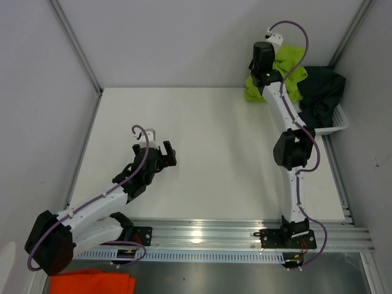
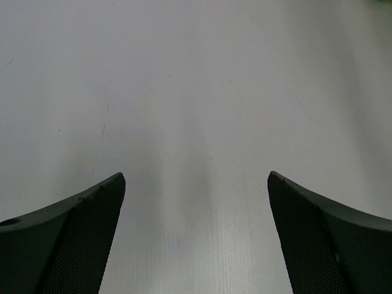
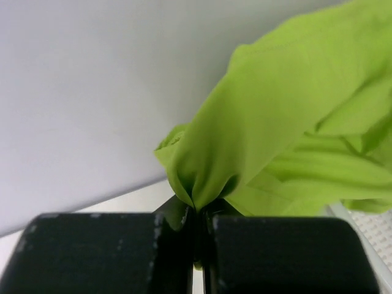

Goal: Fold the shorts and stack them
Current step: Grab the shorts from the pile, then move the shorts to the center of the board

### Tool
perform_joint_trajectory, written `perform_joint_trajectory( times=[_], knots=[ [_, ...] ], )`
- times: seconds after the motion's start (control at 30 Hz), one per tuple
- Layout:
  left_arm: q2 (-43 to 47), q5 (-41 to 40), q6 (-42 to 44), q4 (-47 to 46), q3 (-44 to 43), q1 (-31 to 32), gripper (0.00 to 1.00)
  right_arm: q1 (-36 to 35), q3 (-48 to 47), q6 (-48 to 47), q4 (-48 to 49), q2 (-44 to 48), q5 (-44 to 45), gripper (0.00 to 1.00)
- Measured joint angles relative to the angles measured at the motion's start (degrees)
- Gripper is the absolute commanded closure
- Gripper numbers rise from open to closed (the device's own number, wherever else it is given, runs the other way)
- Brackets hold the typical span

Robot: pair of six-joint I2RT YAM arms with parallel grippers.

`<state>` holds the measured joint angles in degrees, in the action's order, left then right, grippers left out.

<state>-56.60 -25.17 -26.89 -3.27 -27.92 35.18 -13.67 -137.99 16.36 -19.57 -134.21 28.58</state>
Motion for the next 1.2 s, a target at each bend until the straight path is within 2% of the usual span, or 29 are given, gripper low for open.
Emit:
perform_joint_trajectory(
  times=[0.07,0.2,0.37,0.47,0.6,0.67,0.73,0.83,0.87,0.9,0.93,0.97,1.03,1.1,1.2],
  knots=[
    [0.92,-0.02,0.0,-0.04,0.0,0.0,0.01,-2.08,0.81,-1.4,-1.09,5.55,-2.84,1.0],
    [2.91,-0.26,0.0,-0.02,0.02,0.0,0.01,-10.4,9.14,-5.14,-1.44,22.67,-7.43,1.0],
    [6.91,-1.64,-0.04,0.0,0.63,0.0,0.01,-27.34,19.65,-8.26,-0.39,46.4,-14.05,1.0],
    [10.82,-3.67,-0.28,0.37,1.77,0.0,0.01,-29.57,26.4,-6.64,-0.85,57.22,-17.05,1.0],
    [17.16,-7.76,-1.33,1.51,3.28,0.0,0.01,-34.18,33.24,-5.14,-3.08,65.7,-16.26,1.0],
    [21.68,-9.7,-1.73,1.51,5.01,0.0,0.01,-37.05,34.07,-4.76,-5.64,66.53,-15.74,1.0],
    [25.64,-11.04,-1.95,1.53,6.97,0.0,0.02,-36.57,33.68,-4.35,-7.87,65.22,-14.38,1.0],
    [29.62,-12.81,-2.25,1.81,8.44,0.0,0.01,-32.79,33.09,-3.04,-10.82,61.24,-14.75,0.91],
    [30.03,-13.38,-2.36,1.9,8.44,0.0,0.02,-31.19,33.92,-2.32,-11.06,59.63,-15.43,0.67],
    [30.16,-13.84,-2.6,1.9,8.44,0.0,0.01,-29.29,35.47,-1.01,-11.37,58.1,-15.85,0.56],
    [30.14,-14.23,-2.64,1.97,8.44,0.0,0.01,-27.36,37.51,0.09,-11.89,56.63,-16.0,0.54],
    [29.97,-14.43,-2.67,2.14,8.44,0.0,0.02,-25.79,39.36,0.87,-12.37,55.63,-16.04,0.46],
    [29.38,-14.88,-2.69,2.19,8.44,0.0,0.01,-20.79,46.38,4.04,-12.24,54.27,-17.46,0.22],
    [28.15,-15.02,-2.69,2.25,8.44,0.0,0.02,-16.13,54.23,6.25,-12.26,53.96,-18.36,0.13],
    [25.4,-14.84,-2.67,2.38,8.41,0.0,0.01,-12.07,64.3,9.33,-12.76,54.69,-18.45,0.11]
  ],
)
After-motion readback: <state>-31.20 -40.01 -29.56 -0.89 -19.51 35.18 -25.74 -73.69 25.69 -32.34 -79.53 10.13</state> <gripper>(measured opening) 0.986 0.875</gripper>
